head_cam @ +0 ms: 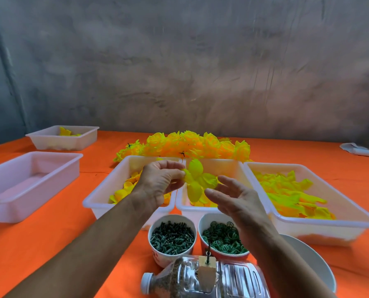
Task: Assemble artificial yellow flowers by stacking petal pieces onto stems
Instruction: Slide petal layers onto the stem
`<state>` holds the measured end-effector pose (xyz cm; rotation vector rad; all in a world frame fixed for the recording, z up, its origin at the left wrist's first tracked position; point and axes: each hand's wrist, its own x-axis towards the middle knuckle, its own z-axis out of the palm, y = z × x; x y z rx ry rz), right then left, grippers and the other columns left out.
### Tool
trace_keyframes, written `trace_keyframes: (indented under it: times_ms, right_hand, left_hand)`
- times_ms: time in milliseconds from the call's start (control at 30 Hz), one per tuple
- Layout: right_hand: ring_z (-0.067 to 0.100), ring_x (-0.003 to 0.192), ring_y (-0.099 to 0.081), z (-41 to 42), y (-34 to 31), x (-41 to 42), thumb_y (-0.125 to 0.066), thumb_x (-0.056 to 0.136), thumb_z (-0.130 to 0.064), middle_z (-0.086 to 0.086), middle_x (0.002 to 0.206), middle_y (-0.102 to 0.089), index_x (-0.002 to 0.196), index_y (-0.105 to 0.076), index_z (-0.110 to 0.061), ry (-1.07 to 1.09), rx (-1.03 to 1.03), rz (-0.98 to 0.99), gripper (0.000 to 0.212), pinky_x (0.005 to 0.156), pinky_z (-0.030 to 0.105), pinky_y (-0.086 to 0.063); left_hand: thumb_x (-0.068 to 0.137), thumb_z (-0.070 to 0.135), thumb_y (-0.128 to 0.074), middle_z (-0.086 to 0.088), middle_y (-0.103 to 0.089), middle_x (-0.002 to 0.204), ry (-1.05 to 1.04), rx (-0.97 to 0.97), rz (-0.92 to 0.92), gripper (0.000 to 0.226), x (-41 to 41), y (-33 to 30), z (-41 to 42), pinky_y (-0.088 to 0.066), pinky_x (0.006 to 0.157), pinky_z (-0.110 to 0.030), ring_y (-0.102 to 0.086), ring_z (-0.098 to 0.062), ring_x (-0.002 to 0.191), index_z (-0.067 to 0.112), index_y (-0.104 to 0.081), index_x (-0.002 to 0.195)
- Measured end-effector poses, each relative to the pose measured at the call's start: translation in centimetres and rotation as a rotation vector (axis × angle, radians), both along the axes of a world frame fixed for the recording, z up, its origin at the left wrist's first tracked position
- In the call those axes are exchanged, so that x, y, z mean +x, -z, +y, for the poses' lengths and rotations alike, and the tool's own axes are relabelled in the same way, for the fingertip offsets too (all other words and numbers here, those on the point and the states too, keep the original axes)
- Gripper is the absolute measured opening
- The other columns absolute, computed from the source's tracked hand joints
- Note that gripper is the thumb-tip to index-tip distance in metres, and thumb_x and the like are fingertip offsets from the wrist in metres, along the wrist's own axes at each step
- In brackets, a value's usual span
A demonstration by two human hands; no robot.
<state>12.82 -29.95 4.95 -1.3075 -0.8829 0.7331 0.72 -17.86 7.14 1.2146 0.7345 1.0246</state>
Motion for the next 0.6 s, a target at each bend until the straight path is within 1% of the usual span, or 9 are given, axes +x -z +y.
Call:
trace_keyframes:
  times_ms: [67,133,233,300,400,467,600]
  right_hand:
    - [0.013,0.099,-0.061,0.3,-0.2,-0.2,-0.079,0.06,-0.022,0.0,0.106,-0.063,0.119,-0.058,-0.02,-0.008,-0.002,0.068,0.063,0.078,0.029,-0.047]
    - [0.014,0.09,-0.063,0.4,-0.1,-0.2,-0.078,0.054,-0.022,0.001,0.098,-0.067,0.109,-0.063,-0.017,-0.012,0.0,0.125,0.057,0.078,0.033,-0.047]
    - [0.018,0.077,-0.067,0.4,0.1,-0.2,-0.076,0.049,-0.019,0.004,0.085,-0.072,0.091,-0.067,-0.015,-0.02,0.021,0.213,0.043,0.071,0.032,-0.048]
    - [0.019,0.071,-0.068,0.4,0.2,-0.1,-0.076,0.049,-0.016,0.004,0.08,-0.073,0.086,-0.066,-0.014,-0.013,0.031,0.254,0.039,0.068,0.031,-0.049]
    - [0.016,0.063,-0.068,0.2,0.3,0.2,-0.075,0.049,-0.013,0.002,0.071,-0.073,0.086,-0.065,-0.015,0.002,0.045,0.29,0.038,0.064,0.029,-0.05]
    - [0.015,0.062,-0.068,0.1,0.4,0.3,-0.075,0.049,-0.013,0.002,0.071,-0.073,0.087,-0.065,-0.016,0.008,0.056,0.279,0.039,0.063,0.029,-0.049]
    - [0.021,0.07,-0.068,-0.2,0.5,0.3,-0.074,0.048,-0.014,0.007,0.079,-0.072,0.089,-0.065,-0.015,-0.009,0.086,0.212,0.041,0.072,0.035,-0.054]
  left_hand:
    - [0.079,-0.014,-0.061,-0.005,-0.061,0.06,0.035,-0.046,-0.01,0.018,0.1,0.0,-1.0,-0.052,0.048,-0.019,-0.058,-0.011,0.048,0.004,-0.062,0.075]
    - [0.078,-0.014,-0.061,-0.003,-0.062,0.055,0.069,-0.072,-0.014,0.019,0.1,0.1,-1.8,-0.052,0.047,-0.019,-0.058,-0.011,0.048,0.004,-0.062,0.075]
    - [0.078,-0.016,-0.06,-0.003,-0.064,0.053,0.125,-0.092,-0.03,0.019,0.0,0.3,-2.6,-0.053,0.048,-0.019,-0.061,-0.011,0.046,0.003,-0.062,0.075]
    - [0.077,-0.018,-0.06,-0.004,-0.065,0.056,0.15,-0.076,-0.021,0.02,-0.2,0.6,-2.9,-0.053,0.048,-0.02,-0.063,-0.011,0.048,0.002,-0.063,0.076]
    - [0.075,-0.018,-0.062,-0.002,-0.066,0.06,0.163,-0.004,0.039,0.023,-0.7,1.1,-3.1,-0.053,0.05,-0.02,-0.064,-0.01,0.053,0.004,-0.065,0.077]
    - [0.075,-0.017,-0.063,0.0,-0.066,0.062,0.158,0.083,0.104,0.023,-1.0,1.4,-3.2,-0.052,0.052,-0.019,-0.063,-0.008,0.053,0.006,-0.065,0.077]
    - [0.076,-0.015,-0.064,0.0,-0.065,0.065,0.165,0.236,0.193,0.022,-1.3,1.6,-3.6,-0.051,0.055,-0.017,-0.061,-0.005,0.056,0.007,-0.066,0.078]
